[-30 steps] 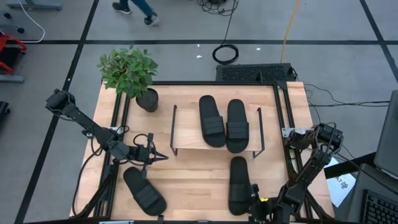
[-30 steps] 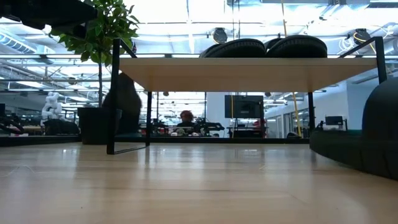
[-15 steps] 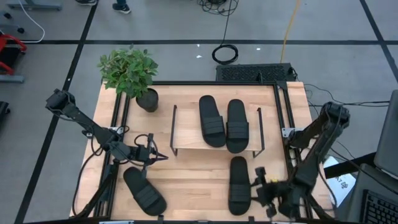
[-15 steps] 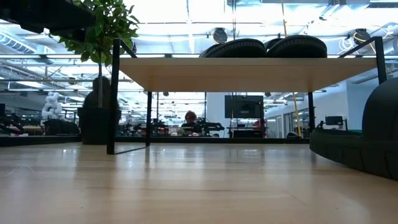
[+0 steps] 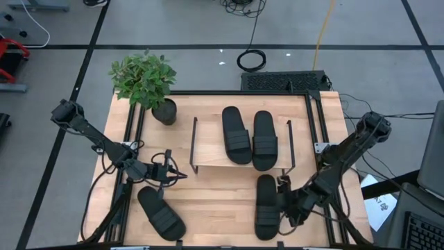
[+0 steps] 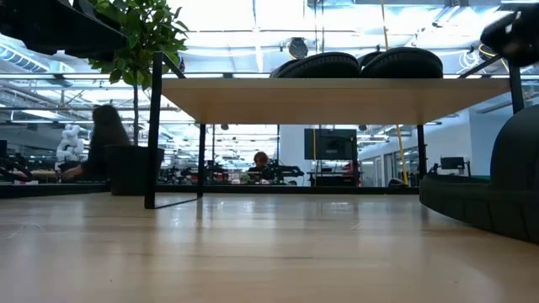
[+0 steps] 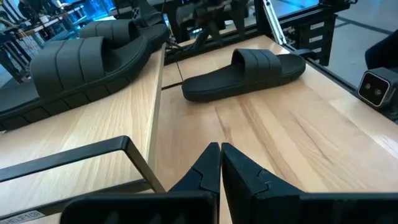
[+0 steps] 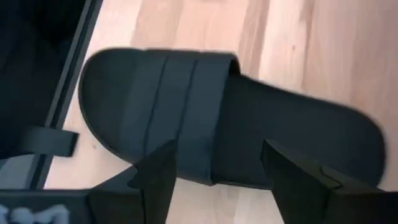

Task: Pick and place slides into the shelf
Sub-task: Put the black slide under the shelf

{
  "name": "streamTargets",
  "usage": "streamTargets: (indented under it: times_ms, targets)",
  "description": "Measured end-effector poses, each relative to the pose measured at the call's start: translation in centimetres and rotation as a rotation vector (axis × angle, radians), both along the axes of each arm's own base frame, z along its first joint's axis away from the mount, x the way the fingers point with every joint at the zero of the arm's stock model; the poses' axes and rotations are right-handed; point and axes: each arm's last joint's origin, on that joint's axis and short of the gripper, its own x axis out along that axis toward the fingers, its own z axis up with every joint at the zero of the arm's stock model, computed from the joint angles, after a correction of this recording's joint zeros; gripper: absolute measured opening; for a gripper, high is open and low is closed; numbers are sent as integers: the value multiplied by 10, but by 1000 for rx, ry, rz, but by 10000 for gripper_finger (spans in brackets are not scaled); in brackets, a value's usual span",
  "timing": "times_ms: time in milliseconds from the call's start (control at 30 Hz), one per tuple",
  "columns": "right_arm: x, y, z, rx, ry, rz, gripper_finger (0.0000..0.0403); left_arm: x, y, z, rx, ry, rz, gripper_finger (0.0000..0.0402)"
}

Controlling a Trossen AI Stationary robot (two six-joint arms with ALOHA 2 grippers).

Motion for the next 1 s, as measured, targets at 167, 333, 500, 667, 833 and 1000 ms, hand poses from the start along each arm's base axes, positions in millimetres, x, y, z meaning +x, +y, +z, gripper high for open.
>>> streamTargets:
  times_ms: [167,333,500,667,833,1000]
  targets:
    - [6,-13,-18,72,41,-7,254,0,0,0,0,0,0,17]
    - [11,-16,-29,173,24,26,271,0,0,0,-2,0,1,17]
    - [10,-19,-37,235,44,53,269,0,0,0,-5,0,1,17]
    - [11,-16,-39,311,-4,88,259,0,0,0,-6,0,1,17]
    - [12,-16,-40,256,-49,91,228,0,0,0,-6,0,1,17]
    - [10,-15,-39,231,-72,93,158,0,0,0,-7,0,2,17]
